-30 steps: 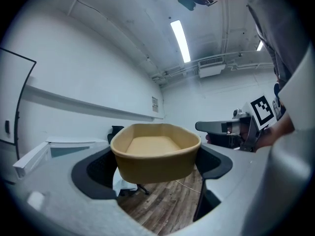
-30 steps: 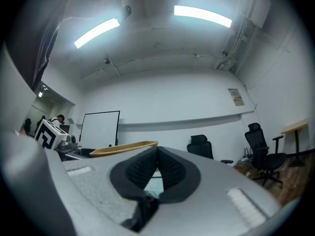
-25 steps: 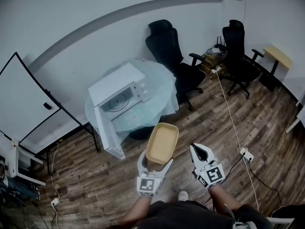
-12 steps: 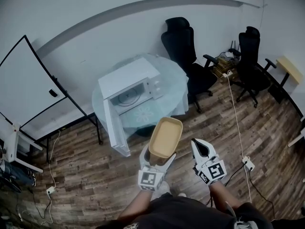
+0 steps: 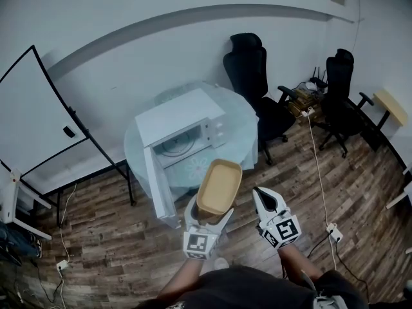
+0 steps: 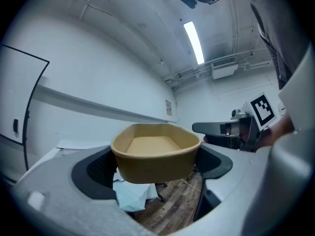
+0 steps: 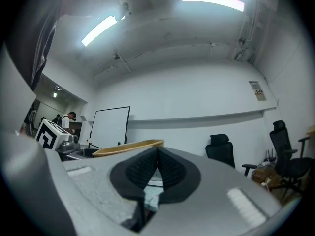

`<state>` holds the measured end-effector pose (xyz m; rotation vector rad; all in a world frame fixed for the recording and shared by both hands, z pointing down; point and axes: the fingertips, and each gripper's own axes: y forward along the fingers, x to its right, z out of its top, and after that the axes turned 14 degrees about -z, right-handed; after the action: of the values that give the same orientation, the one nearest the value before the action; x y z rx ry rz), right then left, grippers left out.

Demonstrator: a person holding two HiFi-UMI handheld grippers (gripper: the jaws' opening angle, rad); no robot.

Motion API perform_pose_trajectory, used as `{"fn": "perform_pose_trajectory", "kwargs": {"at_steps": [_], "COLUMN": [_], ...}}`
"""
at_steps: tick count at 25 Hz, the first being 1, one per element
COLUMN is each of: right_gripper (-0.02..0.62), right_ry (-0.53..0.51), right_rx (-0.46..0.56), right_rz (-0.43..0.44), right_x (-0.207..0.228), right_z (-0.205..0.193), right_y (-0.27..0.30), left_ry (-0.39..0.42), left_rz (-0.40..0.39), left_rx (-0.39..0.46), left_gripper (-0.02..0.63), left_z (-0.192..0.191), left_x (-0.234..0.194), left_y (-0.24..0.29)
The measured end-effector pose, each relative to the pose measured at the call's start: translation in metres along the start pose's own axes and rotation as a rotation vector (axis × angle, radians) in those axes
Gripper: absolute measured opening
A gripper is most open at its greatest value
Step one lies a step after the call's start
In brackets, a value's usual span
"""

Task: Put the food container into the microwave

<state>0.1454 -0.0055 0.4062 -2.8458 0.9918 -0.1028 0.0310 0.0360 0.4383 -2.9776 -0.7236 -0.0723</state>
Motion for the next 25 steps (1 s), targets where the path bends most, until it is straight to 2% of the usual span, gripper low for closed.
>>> {"fn": "perform_pose_trajectory", "kwargs": {"at_steps": [13, 25], "right_gripper": [0.002, 0.002], "right_ry": [0.017, 0.045], "right_rx": [-0.036, -0.044], "right_rz": [0.031, 0.095], "right_x": [-0.019, 0.014], "right_z": [-0.011, -0.022], "right_y": [0.058, 0.121], "left_ry": [-0.033, -0.021], "left_rz": [0.02, 0.083], "left_rx": [0.006, -0.017], "left_gripper": [0.497, 0.497], "left_z": [-0.014, -0.018], "left_x": [-0.051, -0.083], "left_y": [0.001, 0.053]}}
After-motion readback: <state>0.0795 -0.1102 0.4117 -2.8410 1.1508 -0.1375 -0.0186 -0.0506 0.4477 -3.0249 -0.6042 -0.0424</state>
